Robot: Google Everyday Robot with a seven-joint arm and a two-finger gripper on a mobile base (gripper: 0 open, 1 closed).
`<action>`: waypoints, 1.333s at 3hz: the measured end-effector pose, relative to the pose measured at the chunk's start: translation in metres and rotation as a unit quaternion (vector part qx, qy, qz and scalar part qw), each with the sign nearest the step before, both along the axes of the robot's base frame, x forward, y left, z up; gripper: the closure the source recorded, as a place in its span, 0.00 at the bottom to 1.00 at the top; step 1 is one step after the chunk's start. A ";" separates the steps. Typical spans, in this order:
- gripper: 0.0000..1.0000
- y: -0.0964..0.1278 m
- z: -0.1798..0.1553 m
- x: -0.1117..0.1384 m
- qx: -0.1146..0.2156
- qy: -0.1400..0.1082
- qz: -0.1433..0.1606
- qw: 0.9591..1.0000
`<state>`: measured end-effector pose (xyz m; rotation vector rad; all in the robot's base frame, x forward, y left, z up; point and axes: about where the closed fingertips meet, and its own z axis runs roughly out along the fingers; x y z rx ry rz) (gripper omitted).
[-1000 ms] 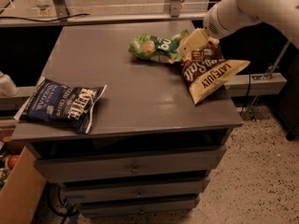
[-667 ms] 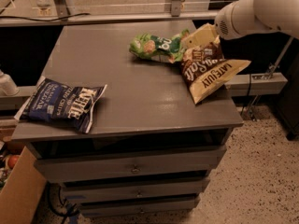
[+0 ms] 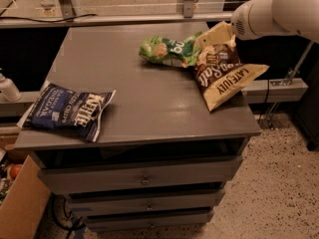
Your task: Move green rice chip bag near brown chip bag
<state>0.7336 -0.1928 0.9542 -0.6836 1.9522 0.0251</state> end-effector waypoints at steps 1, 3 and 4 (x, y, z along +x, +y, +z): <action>0.00 -0.036 0.020 0.004 -0.009 -0.024 -0.024 0.999; 0.00 -0.149 0.097 -0.037 -0.024 -0.093 -0.089 0.991; 0.00 -0.155 0.099 -0.040 -0.024 -0.095 -0.092 0.991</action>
Offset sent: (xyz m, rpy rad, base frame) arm -0.0333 -0.1886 0.1207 -0.0634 -0.2293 -0.2313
